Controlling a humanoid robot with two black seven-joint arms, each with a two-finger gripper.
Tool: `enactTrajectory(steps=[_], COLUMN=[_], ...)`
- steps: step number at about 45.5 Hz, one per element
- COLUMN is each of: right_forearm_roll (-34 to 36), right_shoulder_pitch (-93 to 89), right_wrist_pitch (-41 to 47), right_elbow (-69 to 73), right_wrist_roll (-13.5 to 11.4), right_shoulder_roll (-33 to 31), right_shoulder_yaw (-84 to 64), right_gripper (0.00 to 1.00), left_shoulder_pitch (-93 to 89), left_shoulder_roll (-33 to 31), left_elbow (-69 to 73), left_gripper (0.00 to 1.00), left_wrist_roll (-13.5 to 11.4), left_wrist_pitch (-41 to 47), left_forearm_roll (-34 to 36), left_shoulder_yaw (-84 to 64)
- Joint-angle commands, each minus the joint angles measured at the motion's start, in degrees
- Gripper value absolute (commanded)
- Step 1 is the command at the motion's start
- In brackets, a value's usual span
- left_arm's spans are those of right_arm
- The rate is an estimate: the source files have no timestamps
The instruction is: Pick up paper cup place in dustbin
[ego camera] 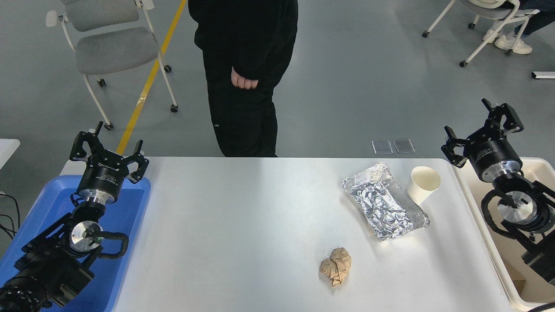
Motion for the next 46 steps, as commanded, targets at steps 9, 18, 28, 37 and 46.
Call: enactTrajectory(steps=[9, 18, 28, 37, 46], right_forearm_roll=[0.0, 0.0, 0.0, 0.0, 0.0], right_shoulder_pitch=[-0.52, -0.7, 1.06, 3.52, 4.31], right_wrist_pitch=[-0.09, 0.17, 0.17, 0.08, 0.08], right_elbow=[0.56, 0.57, 0.74, 0.57, 0.74], right_wrist_roll=[0.0, 0.0, 0.0, -0.09, -0.09], right_shoulder_roll=[-0.16, -0.07, 0.46, 0.54, 0.54], right_shoulder_yaw=[0.48, 0.22, -0.14, -0.31, -0.4], right_gripper=[1.0, 1.0, 1.0, 1.0, 1.0], left_shoulder_pitch=[-0.08, -0.08, -0.08, -0.08, -0.08], left_shoulder_roll=[-0.02, -0.02, -0.02, -0.02, -0.02], left_elbow=[0.0, 0.0, 0.0, 0.0, 0.0], left_gripper=[0.99, 0.99, 0.99, 0.99, 0.99], left_wrist_roll=[-0.1, -0.1, -0.1, -0.18, -0.18], left_wrist_pitch=[-0.01, -0.01, -0.01, -0.01, -0.01], left_forearm_roll=[-0.01, 0.08, -0.01, -0.01, -0.01], left_shoulder_yaw=[0.0, 0.0, 0.0, 0.0, 0.0])
